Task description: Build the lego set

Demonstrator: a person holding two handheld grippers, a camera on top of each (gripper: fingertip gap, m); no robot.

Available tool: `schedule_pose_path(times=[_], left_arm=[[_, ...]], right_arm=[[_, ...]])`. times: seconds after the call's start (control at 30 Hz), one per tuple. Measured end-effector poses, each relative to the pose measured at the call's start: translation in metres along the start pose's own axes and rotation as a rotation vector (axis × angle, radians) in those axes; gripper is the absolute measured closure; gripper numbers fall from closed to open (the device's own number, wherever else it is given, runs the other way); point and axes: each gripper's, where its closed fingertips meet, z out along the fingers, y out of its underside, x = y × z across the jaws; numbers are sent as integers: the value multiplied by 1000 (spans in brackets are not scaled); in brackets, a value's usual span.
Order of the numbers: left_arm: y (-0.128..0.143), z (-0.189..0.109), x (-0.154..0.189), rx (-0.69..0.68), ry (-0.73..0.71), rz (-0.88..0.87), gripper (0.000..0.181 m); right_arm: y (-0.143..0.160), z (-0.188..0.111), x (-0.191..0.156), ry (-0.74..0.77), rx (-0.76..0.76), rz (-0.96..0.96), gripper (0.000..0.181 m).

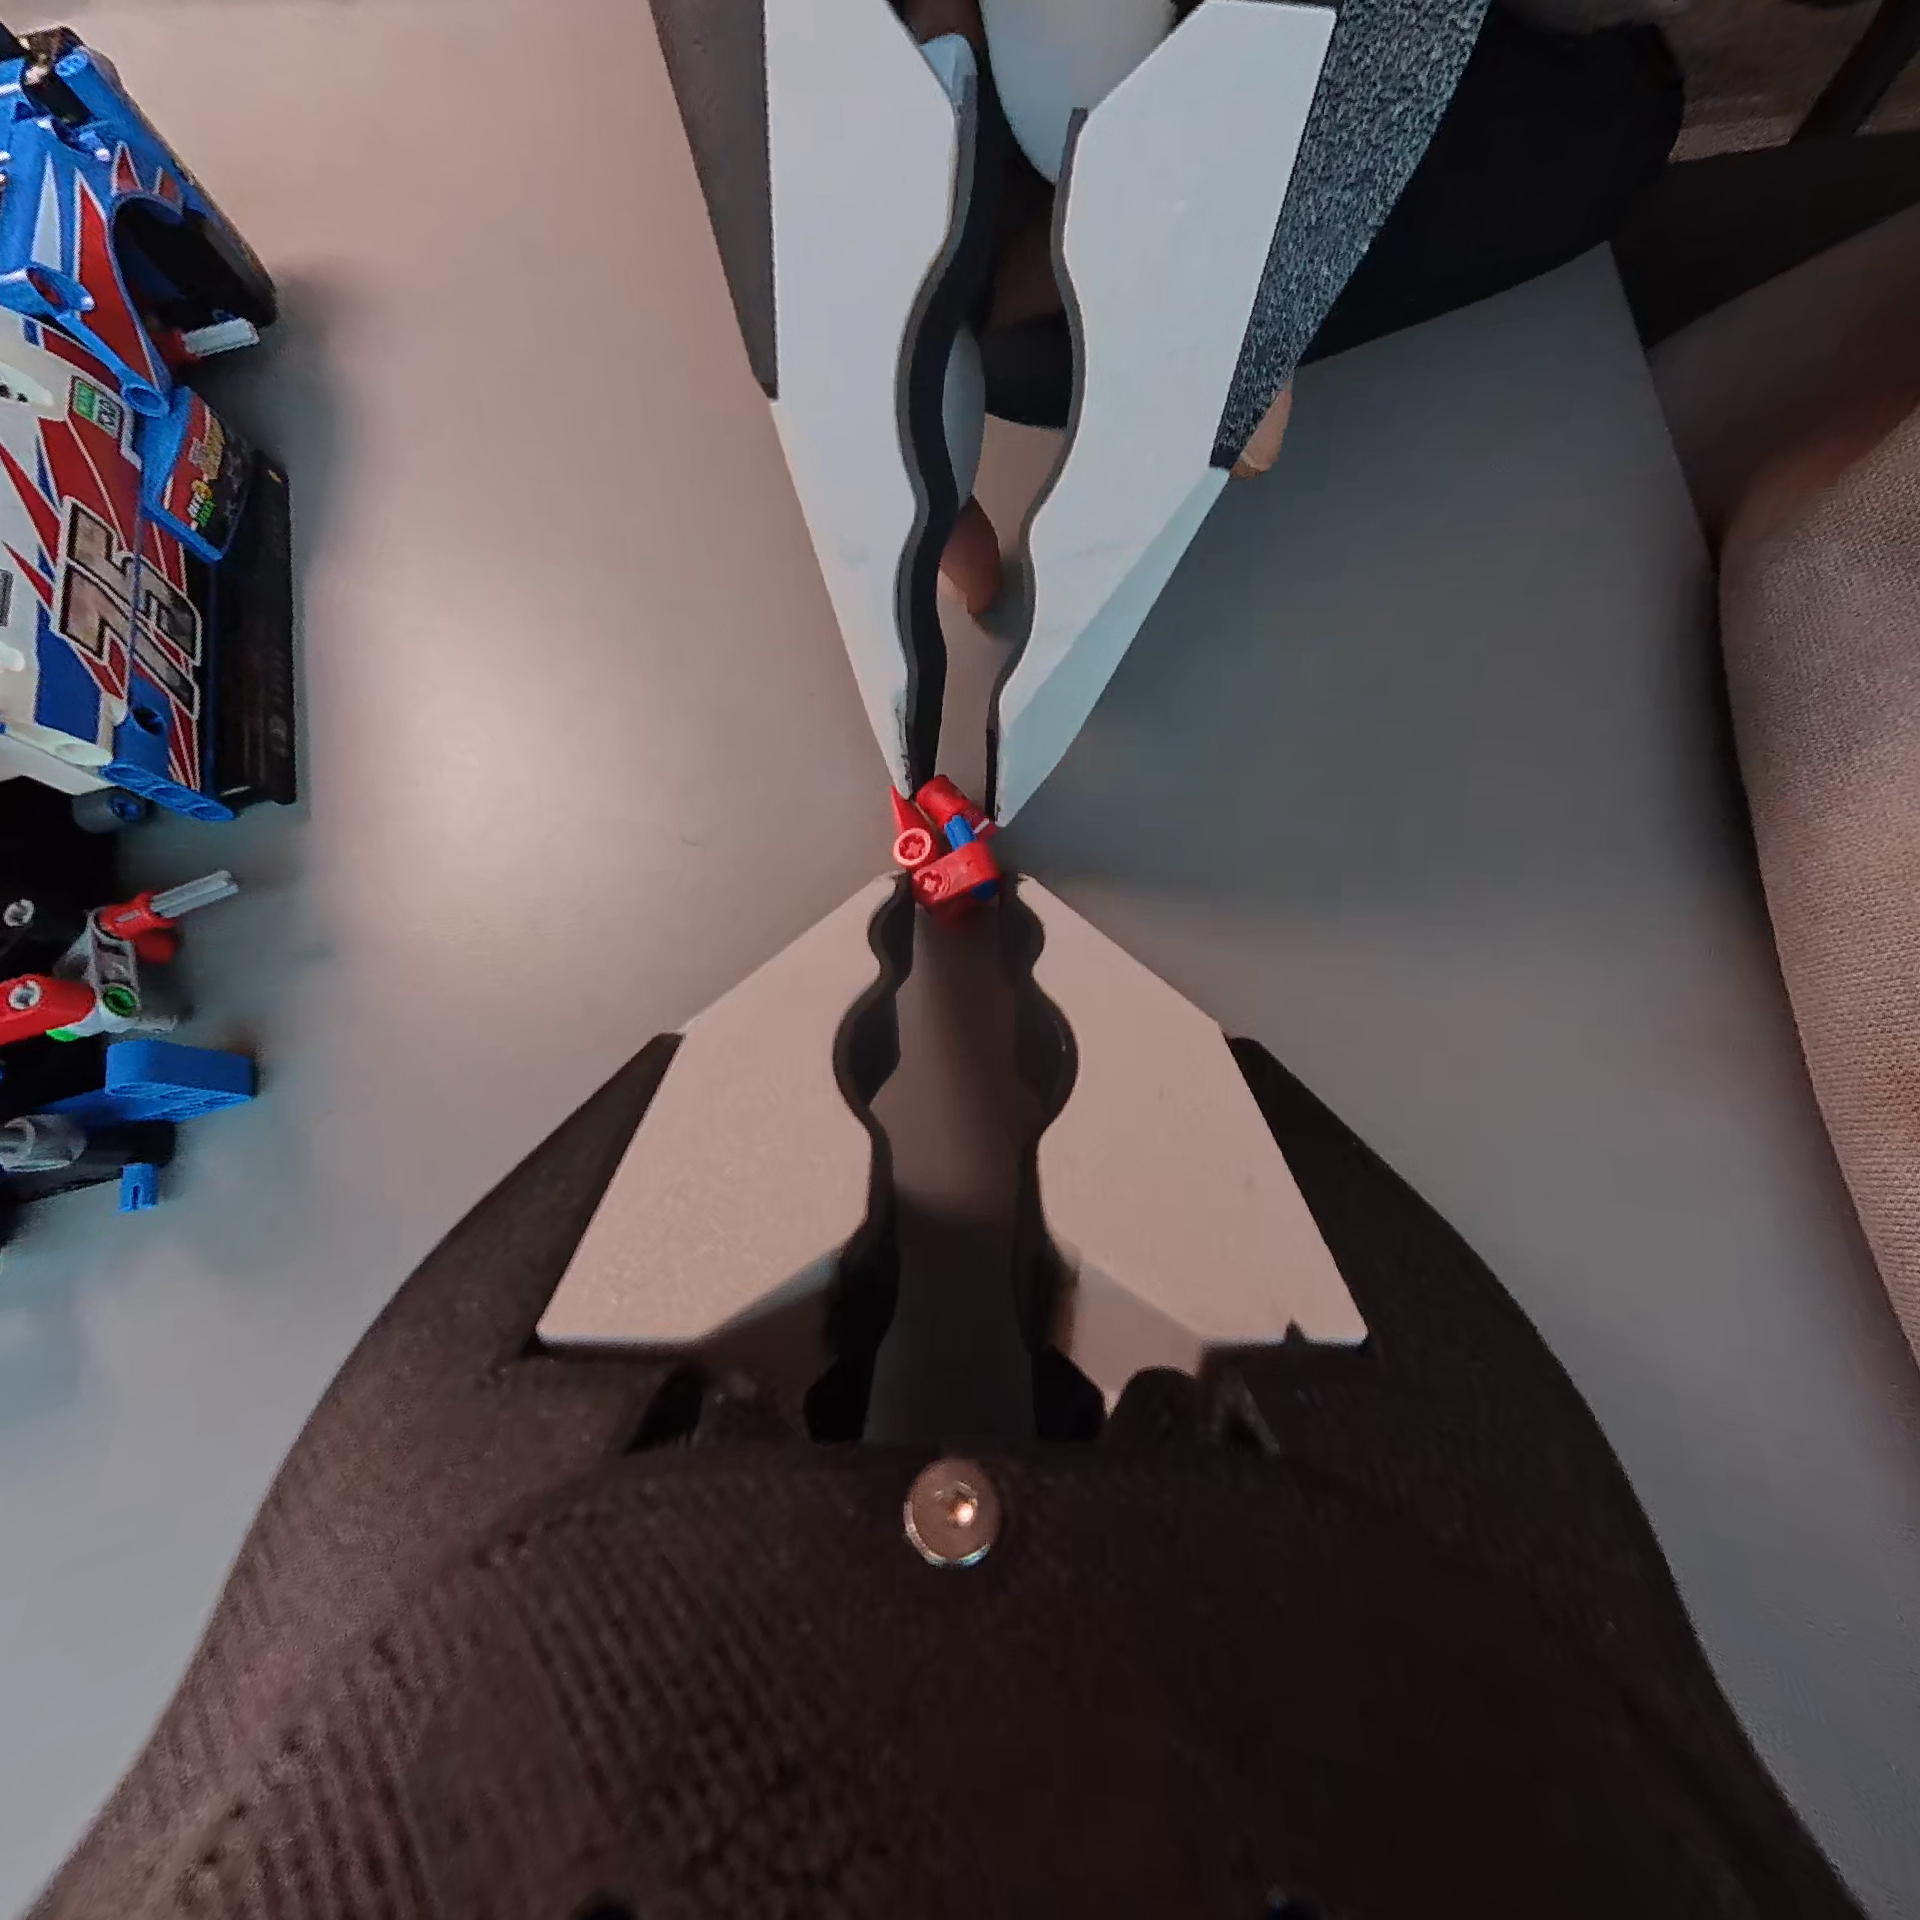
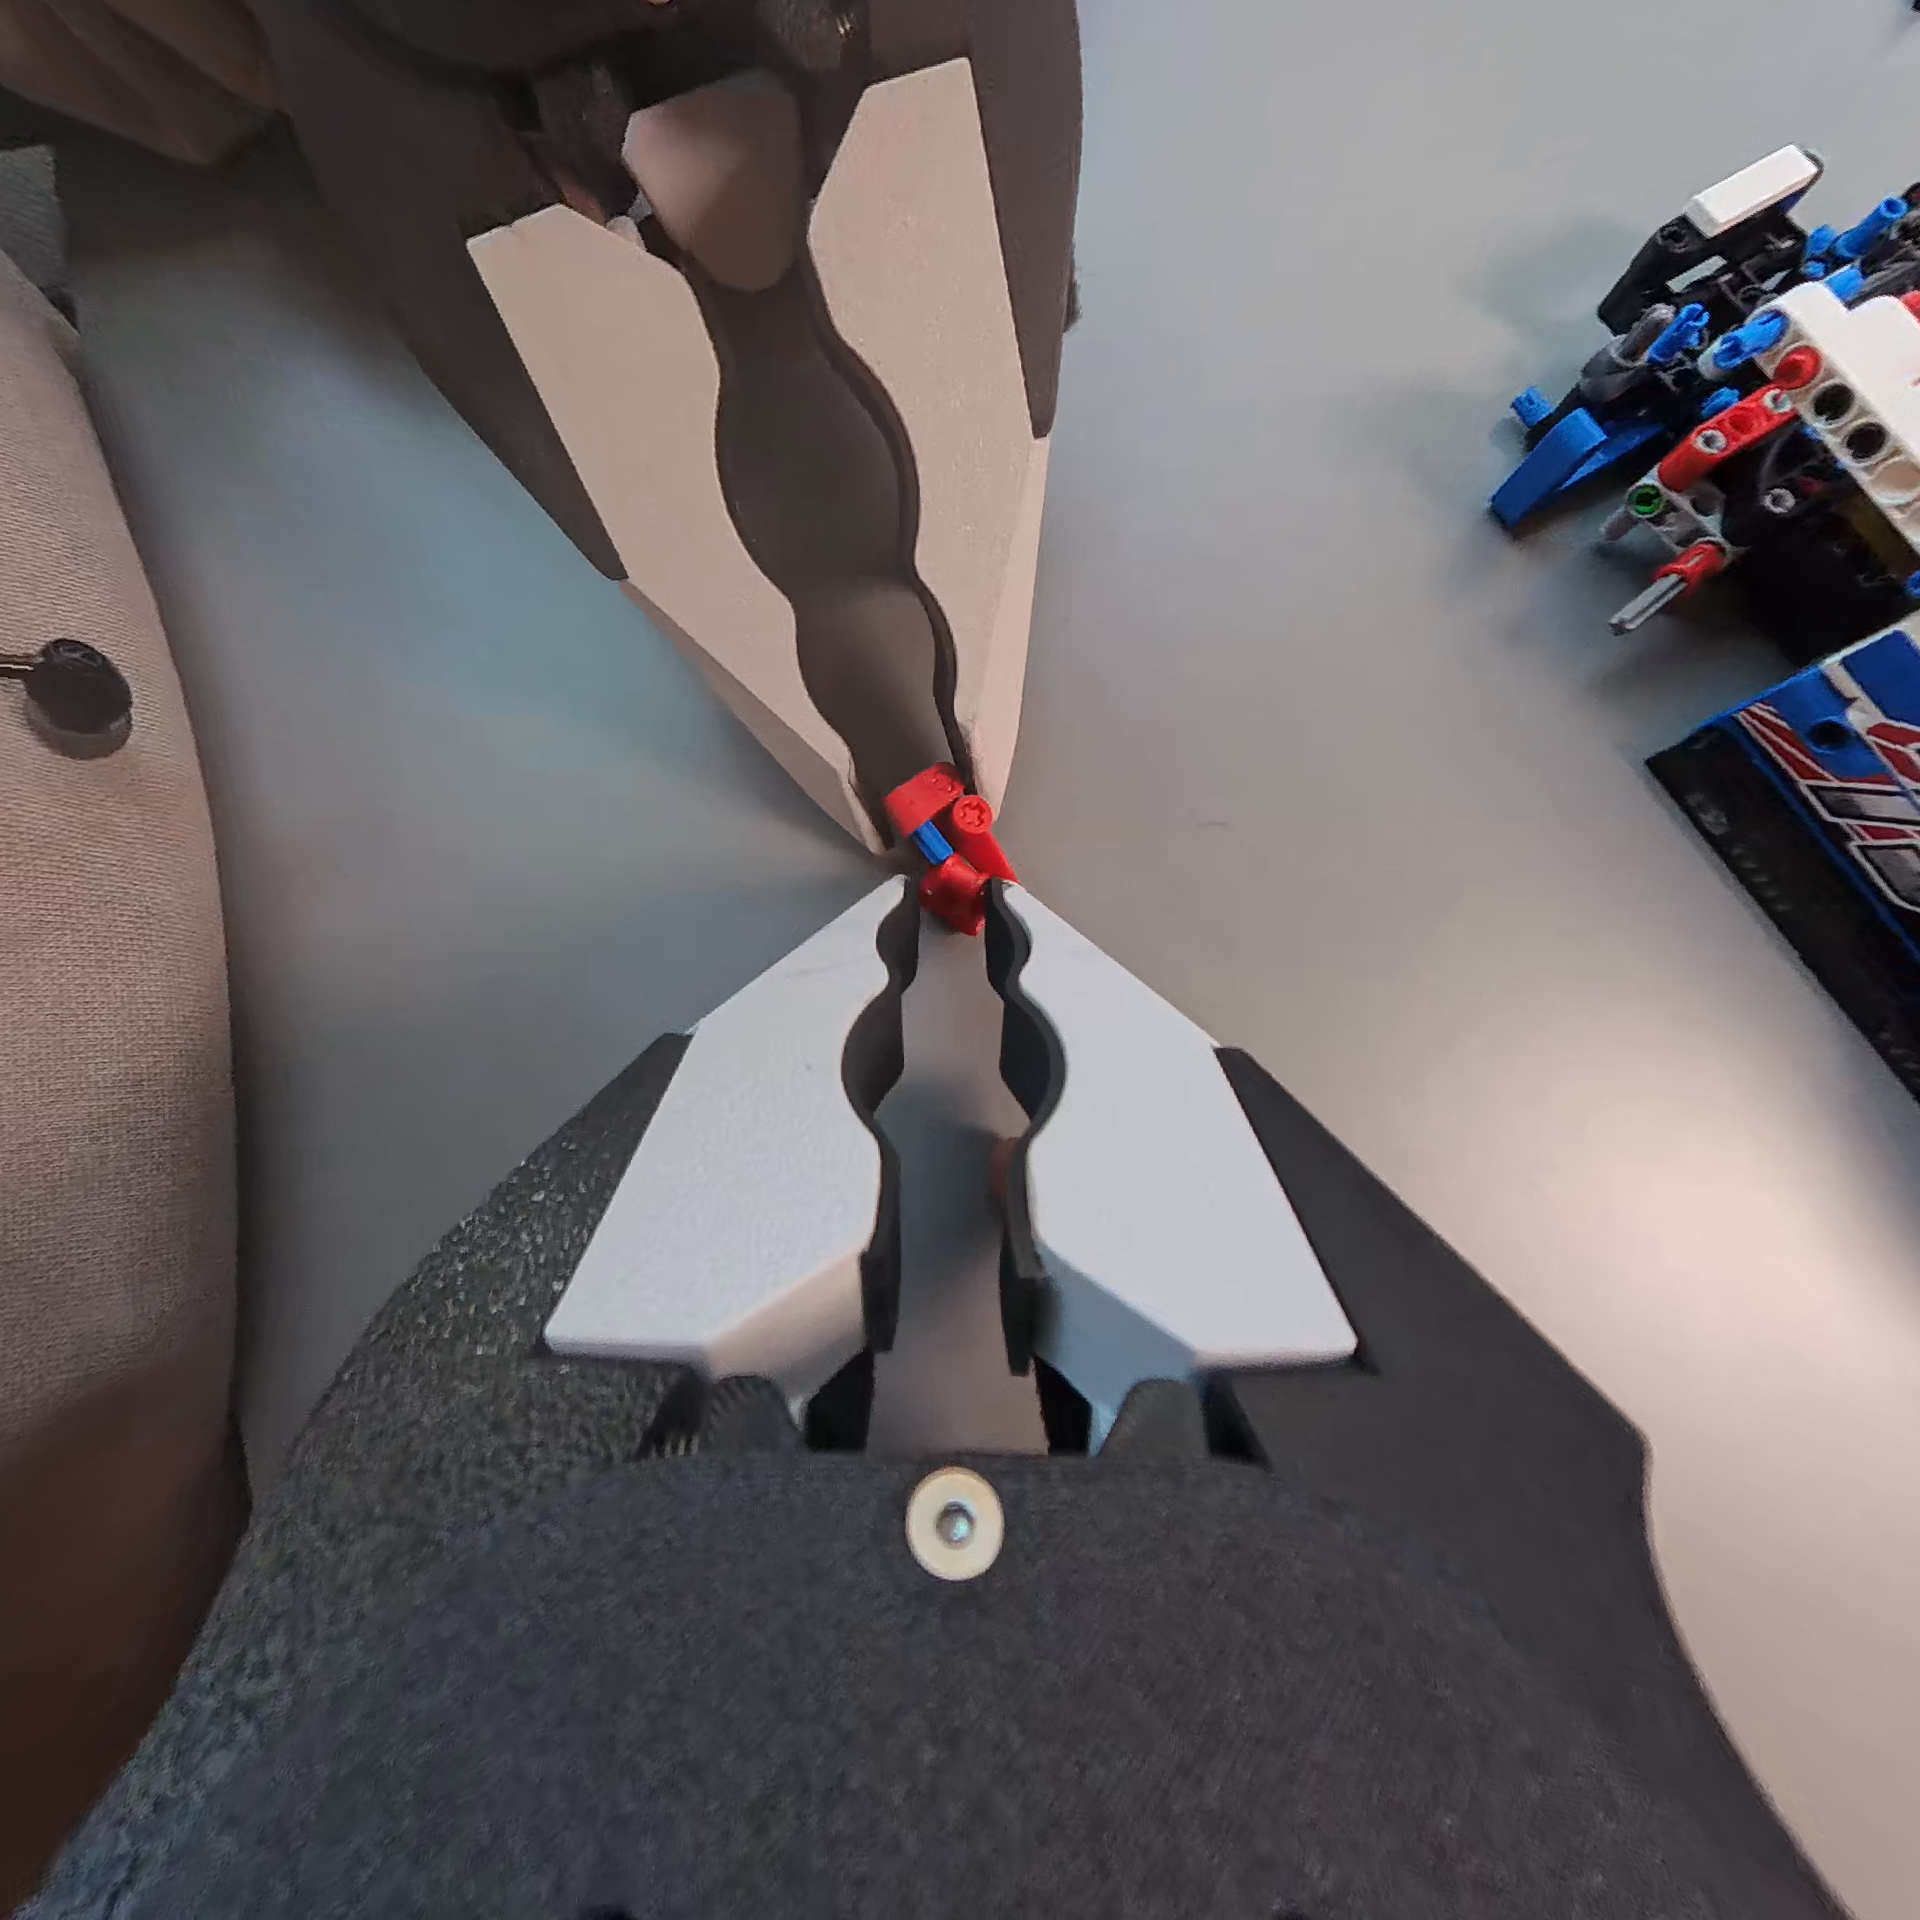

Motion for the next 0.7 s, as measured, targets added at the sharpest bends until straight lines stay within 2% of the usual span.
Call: schedule_pose_path(times=[0.17, 0.33, 0.7], left_arm=[[-1, 1, -1, -7, -37, -30, 166], [-1, 2, -3, -28, -67, -109, 166], [-2, 3, -1, -21, -65, -80, 166]], right_arm=[[0, 0, 0, 3, -8, 81, 168], [-1, -2, -3, 35, 27, 165, 156], [2, -6, -7, 55, 27, 193, 156]])
